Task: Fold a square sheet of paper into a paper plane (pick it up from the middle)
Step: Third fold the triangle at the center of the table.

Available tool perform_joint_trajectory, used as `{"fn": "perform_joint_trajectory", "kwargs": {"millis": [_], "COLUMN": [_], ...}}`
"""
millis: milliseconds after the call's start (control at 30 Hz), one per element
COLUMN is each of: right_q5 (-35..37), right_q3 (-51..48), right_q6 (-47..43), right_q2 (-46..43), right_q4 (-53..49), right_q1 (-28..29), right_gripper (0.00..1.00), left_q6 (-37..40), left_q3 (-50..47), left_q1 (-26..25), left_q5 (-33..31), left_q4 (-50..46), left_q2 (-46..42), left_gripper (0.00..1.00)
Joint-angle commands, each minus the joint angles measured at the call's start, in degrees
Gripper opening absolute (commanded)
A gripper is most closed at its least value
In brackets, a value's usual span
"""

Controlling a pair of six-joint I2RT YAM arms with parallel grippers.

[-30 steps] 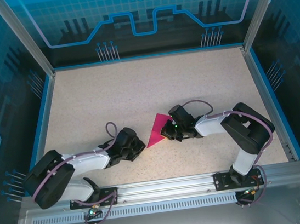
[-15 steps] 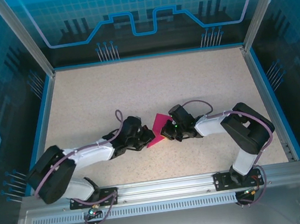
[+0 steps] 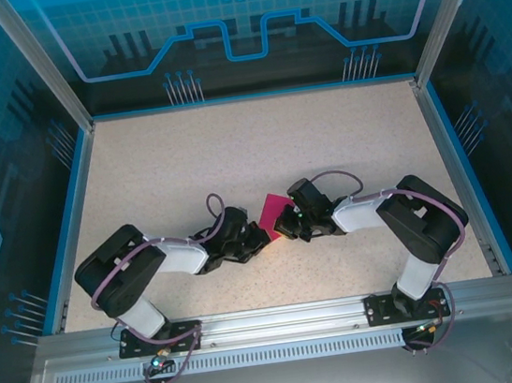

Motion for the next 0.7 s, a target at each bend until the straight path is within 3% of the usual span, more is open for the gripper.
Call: {"fn": "perform_joint_trajectory", "kwargs": {"millis": [0,667], "right_q5": [6.5,8.6], "right_q3": [-3.8,-4.8], "right_q6": [0.4,1.1], "right_q2": [6.1,8.3], "right_q4": [-13.2,-15.9], "right_q1": [-0.5,-1.0], "right_gripper": [0.00,0.00], "left_q6": [-2.6,-10.9], "left_q3": [-2.0,-11.1], "left_q1": [-1.0,-1.3], "left_q5": [-4.6,-14.4], "left_q4": [4.8,-3.9], "left_q2": [1.6,-2.9], "left_gripper": [0.00,0.00]}}
